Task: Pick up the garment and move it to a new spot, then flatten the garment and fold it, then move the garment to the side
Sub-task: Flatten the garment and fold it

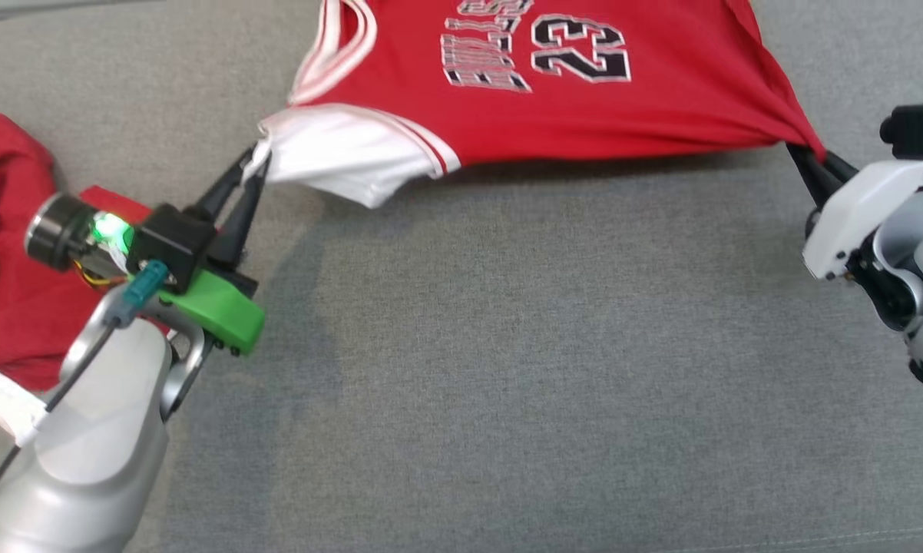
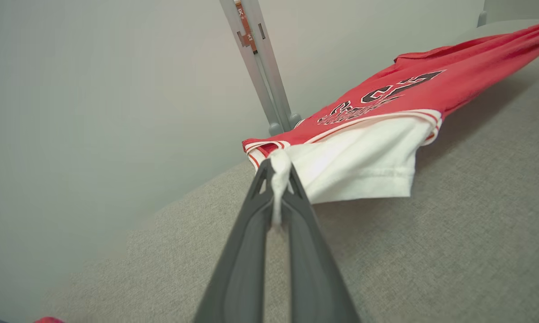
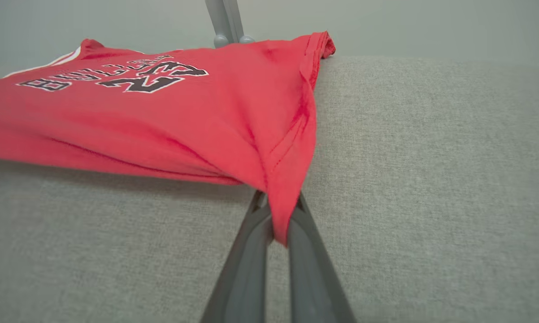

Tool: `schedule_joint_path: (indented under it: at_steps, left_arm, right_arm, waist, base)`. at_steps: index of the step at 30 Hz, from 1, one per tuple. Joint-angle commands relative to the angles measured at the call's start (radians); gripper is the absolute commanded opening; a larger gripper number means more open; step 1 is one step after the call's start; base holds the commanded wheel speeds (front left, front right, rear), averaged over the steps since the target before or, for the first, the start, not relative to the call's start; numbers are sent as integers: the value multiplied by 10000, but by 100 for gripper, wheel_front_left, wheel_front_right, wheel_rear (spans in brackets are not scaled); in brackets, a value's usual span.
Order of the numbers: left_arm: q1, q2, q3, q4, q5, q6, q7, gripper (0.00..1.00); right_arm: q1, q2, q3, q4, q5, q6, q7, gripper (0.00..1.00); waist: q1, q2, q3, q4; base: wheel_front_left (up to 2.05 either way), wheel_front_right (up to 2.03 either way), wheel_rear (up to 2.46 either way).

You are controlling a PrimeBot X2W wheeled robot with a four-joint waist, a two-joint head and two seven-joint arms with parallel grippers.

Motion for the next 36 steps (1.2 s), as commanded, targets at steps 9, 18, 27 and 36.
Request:
schedule_joint_path:
  at_steps: [9,18,27,36]
  left_arm:
    - [1176,688,-1862,38,-1332,26,-22,0]
    - [1898,1808,-3923,-777,-2856,27,309,0]
    - [2787,2951,-5139,-2274,-3901,27,1118,0]
    - [2953,3521,-5313,-3297,-4275,168,1701,0]
  right_arm:
    - [605,-1258,1503,-284,812,-18,868,0]
    - [1176,-2423,3141,-1200,1547,-18,2032,0]
    - [1990,-3268,4546,-2123,2620,-18,3471,0]
    - [2240,-3676,4946,-3038,3926,-18,5078,0]
  waist:
    - [0,0,-1497,28]
    - [0,0,-2434,-23]
    - [0,0,-3258,-95]
    - [0,0,-3223,-218]
  base:
    - [0,0,0]
    - [0,0,0]
    - [0,0,0]
    - [0,0,0]
